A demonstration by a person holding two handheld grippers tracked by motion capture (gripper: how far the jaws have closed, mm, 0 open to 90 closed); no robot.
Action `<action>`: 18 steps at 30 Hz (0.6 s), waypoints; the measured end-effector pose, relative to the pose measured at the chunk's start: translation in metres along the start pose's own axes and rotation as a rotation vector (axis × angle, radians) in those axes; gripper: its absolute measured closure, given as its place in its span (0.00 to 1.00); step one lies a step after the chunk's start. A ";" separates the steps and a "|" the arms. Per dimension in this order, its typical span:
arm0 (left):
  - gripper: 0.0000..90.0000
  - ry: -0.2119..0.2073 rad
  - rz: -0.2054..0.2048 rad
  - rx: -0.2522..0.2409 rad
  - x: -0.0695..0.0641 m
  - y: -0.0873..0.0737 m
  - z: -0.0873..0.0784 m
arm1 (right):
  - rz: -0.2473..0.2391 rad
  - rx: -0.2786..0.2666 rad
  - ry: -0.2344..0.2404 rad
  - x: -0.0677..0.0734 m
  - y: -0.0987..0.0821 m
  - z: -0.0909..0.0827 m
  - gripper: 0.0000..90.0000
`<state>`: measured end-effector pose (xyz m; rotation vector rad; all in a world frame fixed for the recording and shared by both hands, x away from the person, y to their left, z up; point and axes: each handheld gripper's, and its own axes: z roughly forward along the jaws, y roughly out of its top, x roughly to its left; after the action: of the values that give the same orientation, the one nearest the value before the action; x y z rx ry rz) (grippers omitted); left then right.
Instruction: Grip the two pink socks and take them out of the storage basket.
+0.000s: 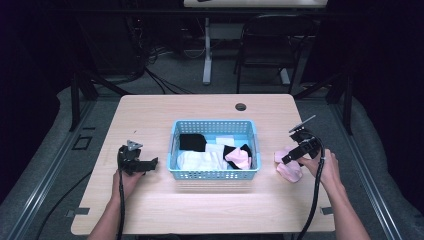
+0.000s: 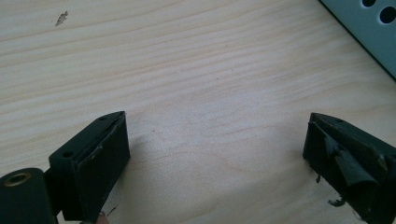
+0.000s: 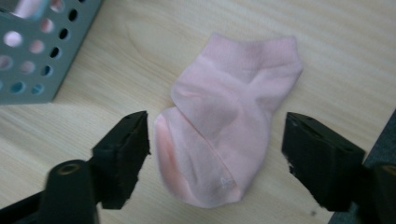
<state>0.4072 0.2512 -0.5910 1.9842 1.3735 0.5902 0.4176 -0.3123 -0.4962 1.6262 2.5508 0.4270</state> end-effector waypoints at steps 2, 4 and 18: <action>0.08 0.000 0.000 0.000 0.000 0.000 0.000 | -0.006 -0.020 0.010 0.001 0.000 -0.006 0.16; 0.08 0.000 0.000 0.000 0.000 0.000 0.000 | -0.022 -0.051 0.021 0.002 0.001 -0.012 0.16; 0.08 0.000 0.000 0.000 0.000 0.000 0.000 | -0.045 -0.149 0.007 0.021 0.007 -0.042 0.00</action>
<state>0.4074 0.2511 -0.5910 1.9844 1.3733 0.5899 0.4053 -0.2983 -0.4529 1.5164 2.4882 0.6031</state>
